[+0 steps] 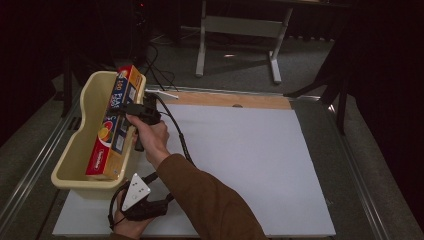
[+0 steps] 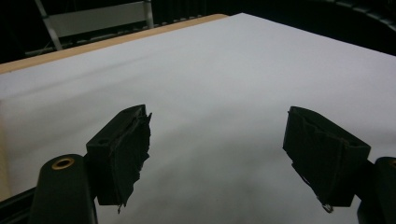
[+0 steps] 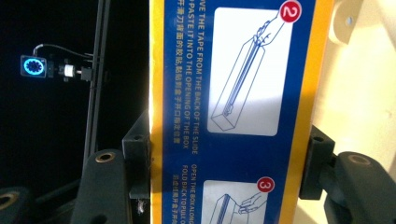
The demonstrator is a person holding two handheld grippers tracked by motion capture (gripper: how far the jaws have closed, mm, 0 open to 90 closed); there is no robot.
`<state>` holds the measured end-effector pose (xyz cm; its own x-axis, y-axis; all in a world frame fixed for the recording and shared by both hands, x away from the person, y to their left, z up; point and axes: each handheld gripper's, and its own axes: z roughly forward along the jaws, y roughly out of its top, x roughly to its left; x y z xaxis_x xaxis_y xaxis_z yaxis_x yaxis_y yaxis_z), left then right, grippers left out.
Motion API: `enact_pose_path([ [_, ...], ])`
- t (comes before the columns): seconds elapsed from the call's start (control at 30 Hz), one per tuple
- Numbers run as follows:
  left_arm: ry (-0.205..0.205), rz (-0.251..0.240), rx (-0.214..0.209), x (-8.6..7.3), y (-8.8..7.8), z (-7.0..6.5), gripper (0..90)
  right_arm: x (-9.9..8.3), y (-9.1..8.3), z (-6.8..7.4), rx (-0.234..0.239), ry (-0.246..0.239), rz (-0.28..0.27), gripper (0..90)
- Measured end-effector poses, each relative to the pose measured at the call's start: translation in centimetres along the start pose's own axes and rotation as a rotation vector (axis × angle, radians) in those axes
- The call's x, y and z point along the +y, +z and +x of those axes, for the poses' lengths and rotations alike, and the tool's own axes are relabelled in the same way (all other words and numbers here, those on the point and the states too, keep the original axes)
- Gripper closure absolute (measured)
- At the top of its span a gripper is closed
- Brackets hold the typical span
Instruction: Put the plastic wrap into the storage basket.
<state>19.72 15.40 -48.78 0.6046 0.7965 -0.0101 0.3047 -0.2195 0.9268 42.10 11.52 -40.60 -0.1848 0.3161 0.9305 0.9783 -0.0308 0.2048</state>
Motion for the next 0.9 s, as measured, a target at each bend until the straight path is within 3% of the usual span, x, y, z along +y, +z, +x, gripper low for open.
enact_pose_path([
  [0.2, -0.001, -0.005, -0.004, 0.0, 0.0, 0.0, 23.4, 0.0, 0.3, -0.2, -0.004, 0.008, -0.011, 38.5],
  [0.3, -0.005, -0.011, -0.005, 0.0, -0.1, 0.1, 23.7, 0.0, 0.7, -0.5, -0.050, -0.033, -0.018, 38.5],
  [0.57, -0.002, -0.010, -0.001, 0.0, -0.1, 0.0, 23.7, -0.1, 1.1, -0.7, -0.081, -0.008, 0.008, 37.7],
  [0.7, 0.004, -0.009, -0.006, 0.0, 0.0, -0.1, 23.9, -0.1, 1.1, -0.8, -0.124, -0.010, 0.029, 35.9],
  [0.73, -0.001, -0.012, -0.003, 0.1, -0.1, 0.0, 23.9, 0.0, 1.0, -1.0, -0.159, -0.016, 0.050, 34.4],
  [0.9, -0.008, -0.018, 0.001, 0.1, -0.2, 0.2, 23.9, 0.2, 0.0, -0.3, -0.109, 0.001, 0.040, 33.6],
])
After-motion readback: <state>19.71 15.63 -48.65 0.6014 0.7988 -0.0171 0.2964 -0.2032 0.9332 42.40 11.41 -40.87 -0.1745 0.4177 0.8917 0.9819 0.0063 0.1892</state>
